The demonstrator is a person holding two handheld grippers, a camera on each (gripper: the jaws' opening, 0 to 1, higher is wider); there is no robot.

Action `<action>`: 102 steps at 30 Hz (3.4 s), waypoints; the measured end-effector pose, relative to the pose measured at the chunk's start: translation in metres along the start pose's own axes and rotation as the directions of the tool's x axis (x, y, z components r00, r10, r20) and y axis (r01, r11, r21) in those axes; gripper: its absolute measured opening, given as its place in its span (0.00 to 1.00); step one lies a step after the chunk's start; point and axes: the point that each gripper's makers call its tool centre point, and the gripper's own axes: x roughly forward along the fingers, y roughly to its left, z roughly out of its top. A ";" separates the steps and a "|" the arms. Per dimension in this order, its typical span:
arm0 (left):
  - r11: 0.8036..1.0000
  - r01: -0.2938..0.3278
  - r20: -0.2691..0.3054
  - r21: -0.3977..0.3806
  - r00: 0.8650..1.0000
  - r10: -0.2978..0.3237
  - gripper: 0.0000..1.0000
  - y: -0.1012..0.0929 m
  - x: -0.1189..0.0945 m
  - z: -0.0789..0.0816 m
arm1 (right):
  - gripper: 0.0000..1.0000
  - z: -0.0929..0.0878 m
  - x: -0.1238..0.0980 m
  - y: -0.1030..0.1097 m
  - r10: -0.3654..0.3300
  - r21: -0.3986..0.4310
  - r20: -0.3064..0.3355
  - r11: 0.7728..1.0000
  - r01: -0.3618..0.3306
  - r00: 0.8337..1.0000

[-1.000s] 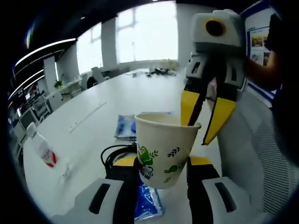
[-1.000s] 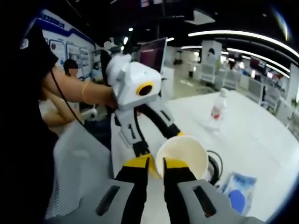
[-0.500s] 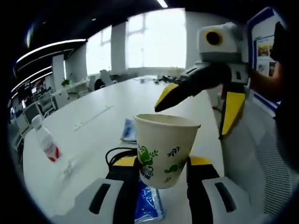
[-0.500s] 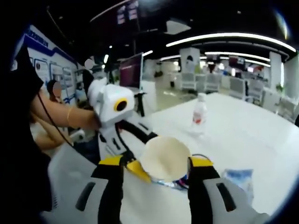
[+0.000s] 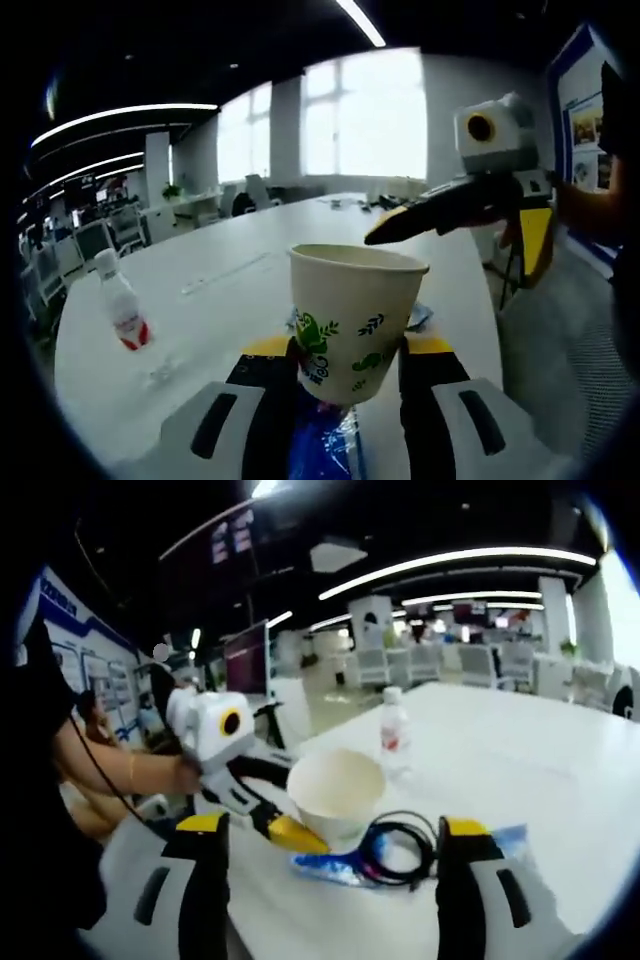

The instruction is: Arrange the tabletop items into an orderly group along one side of the table until the central work area is clear of visible clutter.

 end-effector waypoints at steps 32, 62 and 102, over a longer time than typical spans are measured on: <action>0.957 -0.269 0.160 -0.111 0.945 0.285 0.37 0.085 0.014 0.027 | 1.00 -0.035 -0.012 -0.028 -0.071 0.063 -0.064 0.995 0.075 0.995; 0.863 -0.470 0.146 -0.186 0.855 0.497 0.37 0.171 0.071 -0.003 | 0.97 -0.080 -0.011 -0.077 -0.190 0.175 -0.114 0.962 0.208 0.975; 0.781 -0.582 0.030 -0.227 0.798 0.603 0.37 0.211 0.110 -0.059 | 0.91 -0.116 -0.017 -0.101 -0.270 0.205 -0.174 0.931 0.303 0.947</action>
